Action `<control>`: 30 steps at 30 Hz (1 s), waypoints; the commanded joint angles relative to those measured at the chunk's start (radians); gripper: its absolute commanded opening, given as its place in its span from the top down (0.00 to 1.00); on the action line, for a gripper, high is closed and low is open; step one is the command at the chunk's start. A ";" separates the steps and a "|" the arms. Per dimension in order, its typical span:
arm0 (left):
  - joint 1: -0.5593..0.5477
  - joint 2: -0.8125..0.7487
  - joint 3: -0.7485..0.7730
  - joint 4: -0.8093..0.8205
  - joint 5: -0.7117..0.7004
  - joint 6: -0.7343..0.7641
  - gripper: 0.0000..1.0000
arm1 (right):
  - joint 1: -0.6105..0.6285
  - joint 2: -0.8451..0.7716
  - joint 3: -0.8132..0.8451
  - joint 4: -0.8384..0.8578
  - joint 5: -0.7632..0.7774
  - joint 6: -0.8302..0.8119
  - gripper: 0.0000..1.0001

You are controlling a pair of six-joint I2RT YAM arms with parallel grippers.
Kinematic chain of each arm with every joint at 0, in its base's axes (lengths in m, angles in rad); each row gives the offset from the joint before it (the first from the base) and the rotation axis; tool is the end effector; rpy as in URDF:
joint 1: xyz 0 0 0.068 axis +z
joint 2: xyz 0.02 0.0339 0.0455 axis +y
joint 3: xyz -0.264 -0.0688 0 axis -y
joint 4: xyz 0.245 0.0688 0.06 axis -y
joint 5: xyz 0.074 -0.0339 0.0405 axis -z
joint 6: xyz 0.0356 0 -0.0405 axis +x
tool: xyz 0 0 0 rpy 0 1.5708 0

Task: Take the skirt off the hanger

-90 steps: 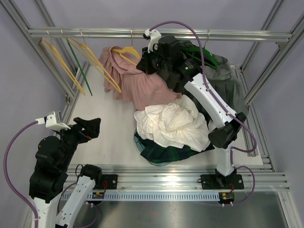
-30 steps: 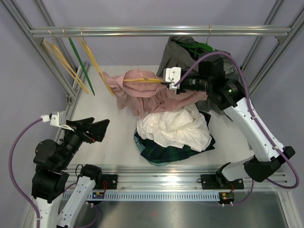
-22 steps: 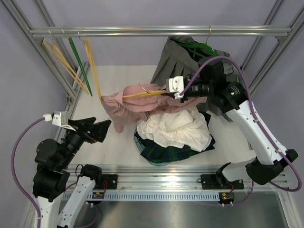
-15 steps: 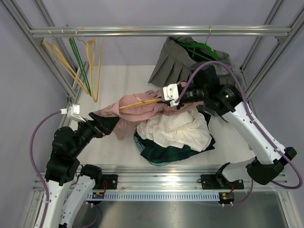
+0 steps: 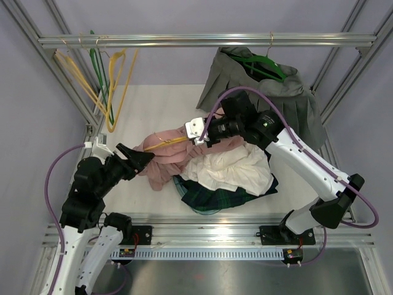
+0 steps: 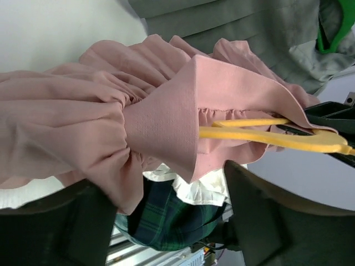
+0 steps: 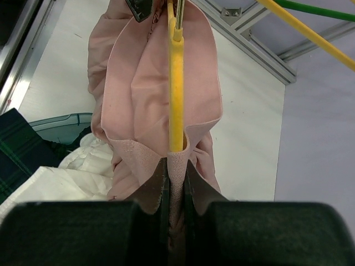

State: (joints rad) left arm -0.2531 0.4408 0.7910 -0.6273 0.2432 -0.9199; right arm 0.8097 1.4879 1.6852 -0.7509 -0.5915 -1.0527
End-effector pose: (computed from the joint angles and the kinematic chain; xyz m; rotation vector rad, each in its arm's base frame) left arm 0.0900 -0.0321 0.3369 -0.4713 1.9144 -1.0204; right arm 0.2027 0.2416 0.4290 -1.8315 0.9334 0.4760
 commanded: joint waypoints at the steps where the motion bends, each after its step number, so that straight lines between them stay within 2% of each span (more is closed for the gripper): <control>1: 0.005 0.013 0.008 -0.015 -0.036 0.018 0.36 | 0.014 -0.012 0.045 0.079 0.006 0.002 1.00; 3: 0.005 0.030 0.002 -0.032 -0.056 0.038 0.47 | 0.014 -0.018 0.042 0.076 -0.007 -0.006 1.00; 4: 0.005 0.035 0.001 -0.044 -0.077 0.056 0.57 | 0.014 -0.020 0.041 0.068 -0.013 -0.012 1.00; 7: 0.005 0.039 -0.015 -0.054 -0.123 0.087 0.66 | 0.016 -0.035 0.028 0.035 -0.040 -0.050 1.00; 10: 0.005 0.035 -0.016 -0.060 -0.175 0.116 0.89 | 0.014 -0.057 0.001 0.016 -0.054 -0.093 1.00; 11: 0.005 0.024 -0.015 -0.067 -0.194 0.125 1.00 | 0.014 -0.063 -0.008 0.013 -0.053 -0.104 1.00; 16: 0.005 -0.020 0.037 -0.187 -0.387 0.197 1.00 | -0.001 -0.057 -0.004 -0.002 -0.013 -0.125 1.00; 18: 0.005 -0.034 0.051 -0.271 -0.485 0.214 1.00 | -0.042 -0.049 0.028 -0.022 -0.034 -0.112 1.00; 22: 0.005 -0.040 0.042 -0.374 -0.593 0.202 1.00 | -0.156 0.003 0.148 -0.163 -0.151 -0.098 1.00; 25: 0.005 -0.059 0.025 -0.403 -0.645 0.164 1.00 | -0.211 0.003 0.205 -0.247 -0.205 -0.157 1.00; 30: 0.005 -0.085 0.057 -0.436 -0.741 0.113 1.00 | -0.236 -0.041 0.147 -0.327 -0.202 -0.309 1.00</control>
State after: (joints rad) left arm -0.2726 0.3737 0.8200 -0.8696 -0.1730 -0.8204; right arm 0.6430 1.5330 1.8046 -0.9936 -0.8261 -1.2400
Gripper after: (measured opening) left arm 0.007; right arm 0.125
